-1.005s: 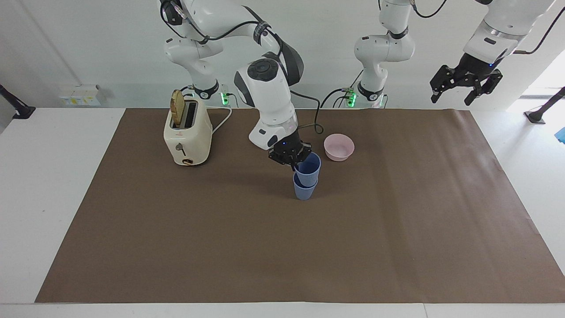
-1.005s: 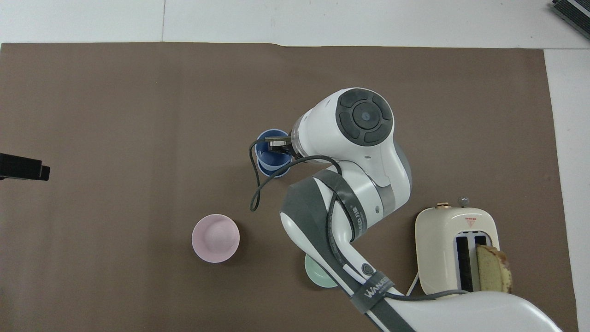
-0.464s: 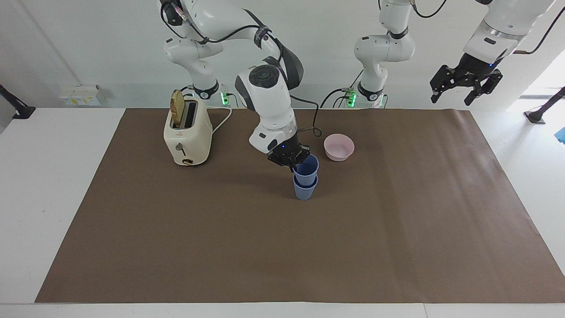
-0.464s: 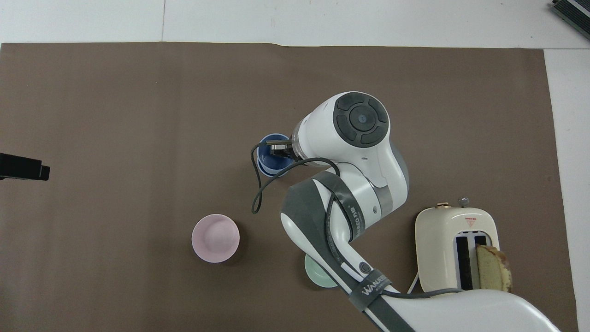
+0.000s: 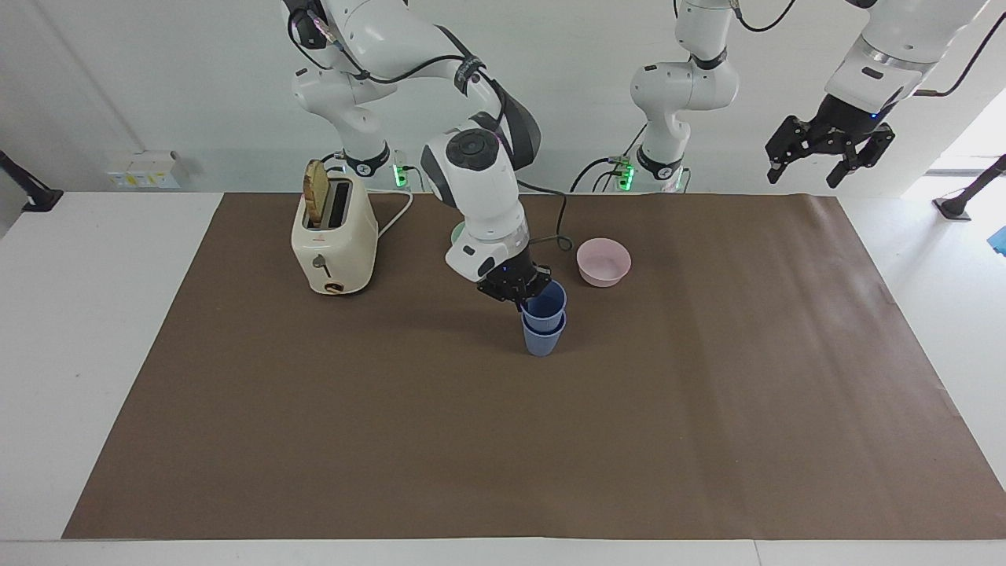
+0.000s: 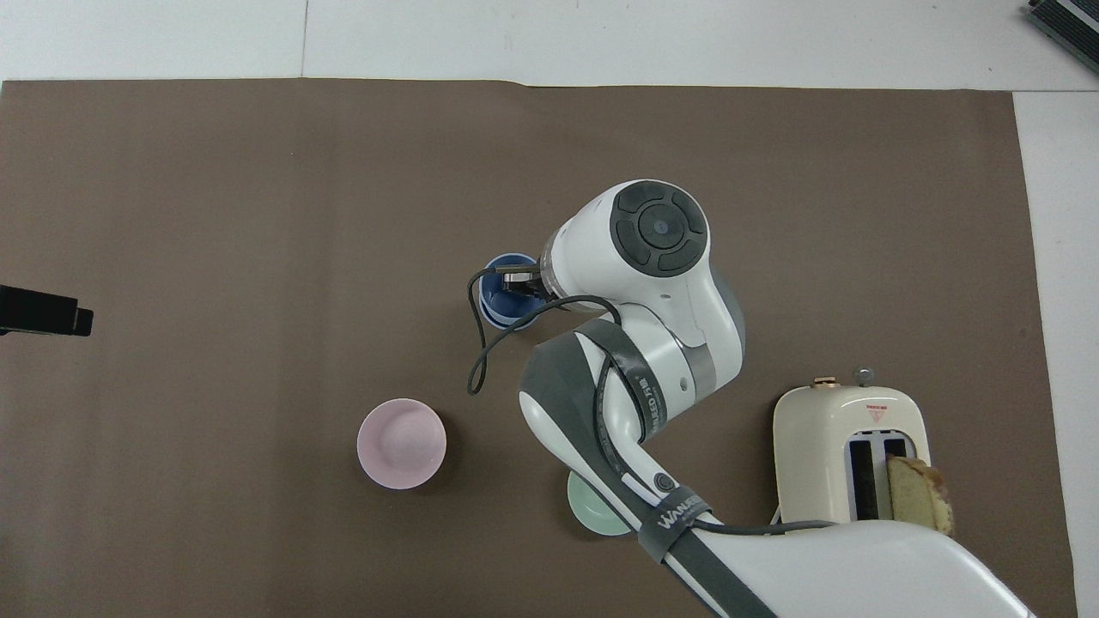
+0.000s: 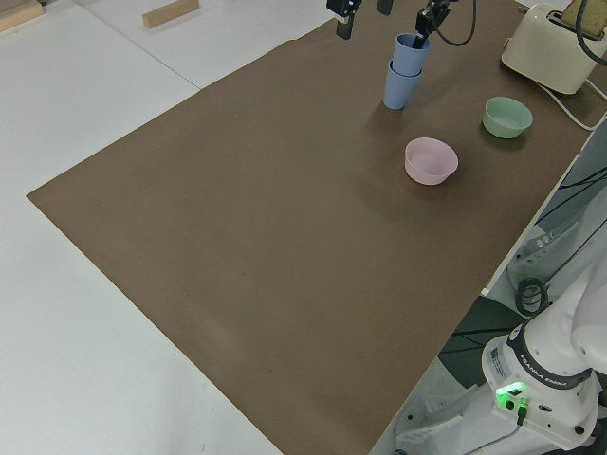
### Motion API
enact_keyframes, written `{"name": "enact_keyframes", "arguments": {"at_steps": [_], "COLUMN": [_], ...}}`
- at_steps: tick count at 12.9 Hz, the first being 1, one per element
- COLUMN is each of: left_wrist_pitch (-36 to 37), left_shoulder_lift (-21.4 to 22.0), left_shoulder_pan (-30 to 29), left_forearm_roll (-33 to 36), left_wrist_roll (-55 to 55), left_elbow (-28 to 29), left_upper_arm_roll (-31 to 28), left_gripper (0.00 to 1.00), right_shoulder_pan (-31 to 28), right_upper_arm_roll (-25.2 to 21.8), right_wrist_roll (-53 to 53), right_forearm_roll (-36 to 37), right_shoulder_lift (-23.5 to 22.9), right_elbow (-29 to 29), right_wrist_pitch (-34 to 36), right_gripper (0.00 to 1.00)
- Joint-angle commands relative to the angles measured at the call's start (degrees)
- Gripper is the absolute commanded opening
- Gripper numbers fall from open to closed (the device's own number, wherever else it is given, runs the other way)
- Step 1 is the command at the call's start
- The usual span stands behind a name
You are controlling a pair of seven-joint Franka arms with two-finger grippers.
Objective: Stack blue cups with both arms
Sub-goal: 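Lower the blue cup into the other cup and open the right gripper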
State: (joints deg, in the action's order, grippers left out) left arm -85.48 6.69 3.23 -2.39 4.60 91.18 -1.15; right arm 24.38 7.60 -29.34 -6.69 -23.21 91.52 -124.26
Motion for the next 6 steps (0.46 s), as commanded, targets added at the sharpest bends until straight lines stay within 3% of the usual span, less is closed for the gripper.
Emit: {"name": "enact_keyframes", "arguments": {"at_steps": [1, 2, 3, 6], "left_wrist_pitch": [0.6, 0.6, 0.6, 0.6], "left_shoulder_lift": [1.0, 1.0, 1.0, 1.0], "left_shoulder_pan": [-0.8, -0.8, -0.8, -0.8], "left_forearm_roll": [-0.2, -0.2, -0.2, -0.2], "left_wrist_roll": [0.0, 0.0, 0.0, 0.0], "left_elbow": [0.8, 0.8, 0.8, 0.8], "left_upper_arm_roll": [0.4, 0.4, 0.4, 0.4], "left_gripper": [1.0, 1.0, 1.0, 1.0], "right_shoulder_pan": [-0.5, -0.7, -0.7, -0.8], "right_upper_arm_roll": [0.4, 0.4, 0.4, 0.4], "right_wrist_roll": [0.0, 0.1, 0.1, -0.1], "right_forearm_roll": [0.6, 0.6, 0.6, 0.6], "right_shoulder_lift": [0.0, 0.0, 0.0, 0.0], "right_elbow": [0.2, 0.4, 0.6, 0.6], "right_wrist_pitch": [-1.0, -1.0, -1.0, -0.9], "right_gripper": [0.14, 0.37, 0.48, 0.68]}}
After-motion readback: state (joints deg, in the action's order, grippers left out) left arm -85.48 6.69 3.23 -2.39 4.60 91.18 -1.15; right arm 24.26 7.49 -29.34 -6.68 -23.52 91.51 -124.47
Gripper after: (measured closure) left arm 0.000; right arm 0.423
